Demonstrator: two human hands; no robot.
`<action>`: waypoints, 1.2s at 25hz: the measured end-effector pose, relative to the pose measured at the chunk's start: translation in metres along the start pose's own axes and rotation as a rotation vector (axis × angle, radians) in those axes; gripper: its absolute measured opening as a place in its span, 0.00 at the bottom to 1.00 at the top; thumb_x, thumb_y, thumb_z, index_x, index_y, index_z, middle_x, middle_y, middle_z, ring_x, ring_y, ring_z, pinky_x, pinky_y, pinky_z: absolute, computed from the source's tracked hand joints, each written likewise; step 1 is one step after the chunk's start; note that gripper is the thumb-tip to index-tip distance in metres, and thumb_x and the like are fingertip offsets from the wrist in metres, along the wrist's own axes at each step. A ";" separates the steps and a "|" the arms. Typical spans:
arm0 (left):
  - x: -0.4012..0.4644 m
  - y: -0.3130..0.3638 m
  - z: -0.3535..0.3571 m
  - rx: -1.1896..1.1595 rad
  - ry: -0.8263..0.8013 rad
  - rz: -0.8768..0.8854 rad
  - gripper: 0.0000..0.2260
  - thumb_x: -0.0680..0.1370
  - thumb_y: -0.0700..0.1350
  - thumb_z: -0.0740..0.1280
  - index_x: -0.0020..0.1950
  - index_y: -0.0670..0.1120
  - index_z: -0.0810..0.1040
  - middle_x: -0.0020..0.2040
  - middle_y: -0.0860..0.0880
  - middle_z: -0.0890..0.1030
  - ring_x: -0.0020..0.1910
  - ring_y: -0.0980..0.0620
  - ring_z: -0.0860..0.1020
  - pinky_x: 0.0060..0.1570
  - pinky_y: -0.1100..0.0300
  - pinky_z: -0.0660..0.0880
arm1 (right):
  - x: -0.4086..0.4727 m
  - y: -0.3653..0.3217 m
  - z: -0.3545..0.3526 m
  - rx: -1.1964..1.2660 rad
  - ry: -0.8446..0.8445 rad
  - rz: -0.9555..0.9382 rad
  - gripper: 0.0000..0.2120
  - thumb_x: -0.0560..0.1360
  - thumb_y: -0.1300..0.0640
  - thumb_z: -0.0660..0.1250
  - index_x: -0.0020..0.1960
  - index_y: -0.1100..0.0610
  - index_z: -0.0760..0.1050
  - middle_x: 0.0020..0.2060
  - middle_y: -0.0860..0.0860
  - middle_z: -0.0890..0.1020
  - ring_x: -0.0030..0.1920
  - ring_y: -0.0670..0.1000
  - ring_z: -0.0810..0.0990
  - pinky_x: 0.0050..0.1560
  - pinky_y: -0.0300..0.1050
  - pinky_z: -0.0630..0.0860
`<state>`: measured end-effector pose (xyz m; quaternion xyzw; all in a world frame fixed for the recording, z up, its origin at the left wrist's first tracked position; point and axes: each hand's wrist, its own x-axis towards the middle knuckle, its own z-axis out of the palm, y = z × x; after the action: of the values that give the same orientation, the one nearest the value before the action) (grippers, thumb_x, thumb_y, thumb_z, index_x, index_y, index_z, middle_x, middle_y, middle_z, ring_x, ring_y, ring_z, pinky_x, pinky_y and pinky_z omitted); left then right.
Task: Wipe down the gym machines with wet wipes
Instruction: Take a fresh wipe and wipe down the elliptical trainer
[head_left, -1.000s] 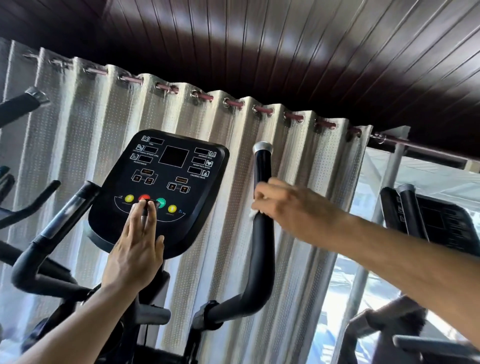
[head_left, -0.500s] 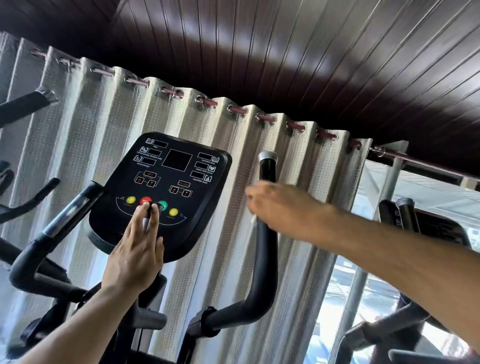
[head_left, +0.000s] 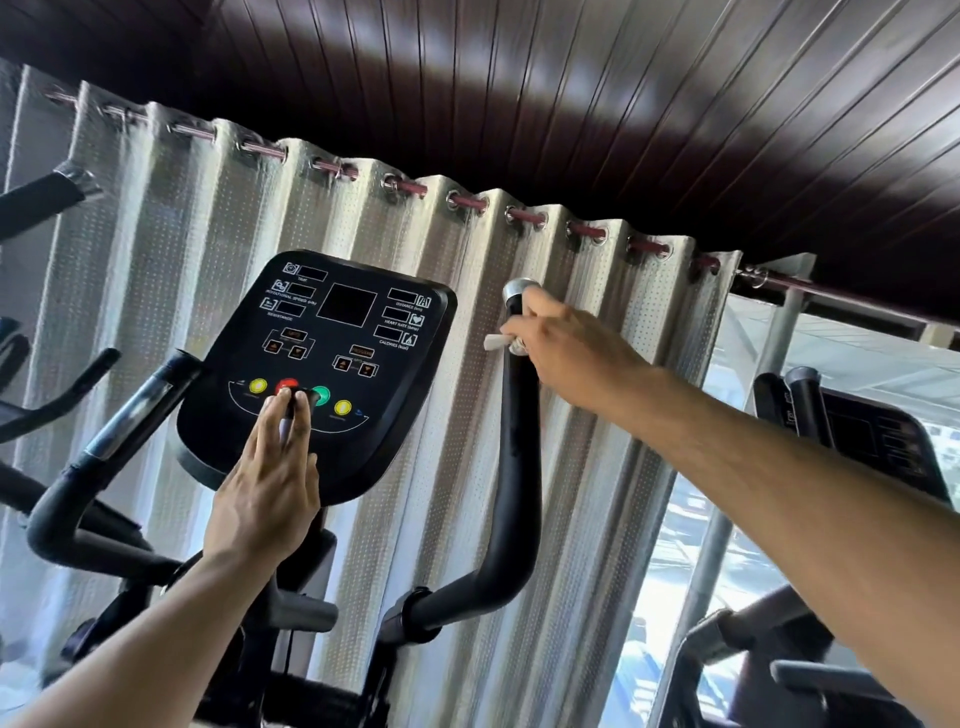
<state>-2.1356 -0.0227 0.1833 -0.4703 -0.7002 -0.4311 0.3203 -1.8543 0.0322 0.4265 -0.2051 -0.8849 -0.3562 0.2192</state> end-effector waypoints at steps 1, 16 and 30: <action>0.000 0.000 0.000 0.001 0.001 0.001 0.34 0.82 0.41 0.64 0.84 0.41 0.52 0.82 0.42 0.54 0.80 0.39 0.62 0.54 0.42 0.82 | 0.002 0.001 0.005 0.031 0.014 0.044 0.12 0.84 0.64 0.61 0.63 0.61 0.79 0.56 0.55 0.70 0.33 0.40 0.67 0.25 0.33 0.66; 0.001 0.004 0.003 0.040 -0.027 -0.013 0.33 0.82 0.42 0.65 0.83 0.38 0.54 0.82 0.39 0.54 0.81 0.39 0.59 0.62 0.39 0.78 | -0.148 -0.093 0.047 0.375 0.265 0.033 0.19 0.76 0.70 0.70 0.64 0.55 0.79 0.48 0.49 0.71 0.49 0.47 0.74 0.42 0.40 0.81; 0.001 0.005 -0.001 0.026 -0.031 -0.023 0.31 0.83 0.42 0.63 0.83 0.39 0.53 0.82 0.40 0.54 0.81 0.39 0.58 0.65 0.40 0.77 | -0.142 -0.122 0.059 0.421 0.333 0.168 0.11 0.75 0.68 0.71 0.55 0.58 0.83 0.50 0.49 0.77 0.51 0.49 0.74 0.47 0.43 0.81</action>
<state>-2.1311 -0.0222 0.1858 -0.4649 -0.7160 -0.4182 0.3104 -1.8152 -0.0359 0.2461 -0.1661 -0.8711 -0.1739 0.4281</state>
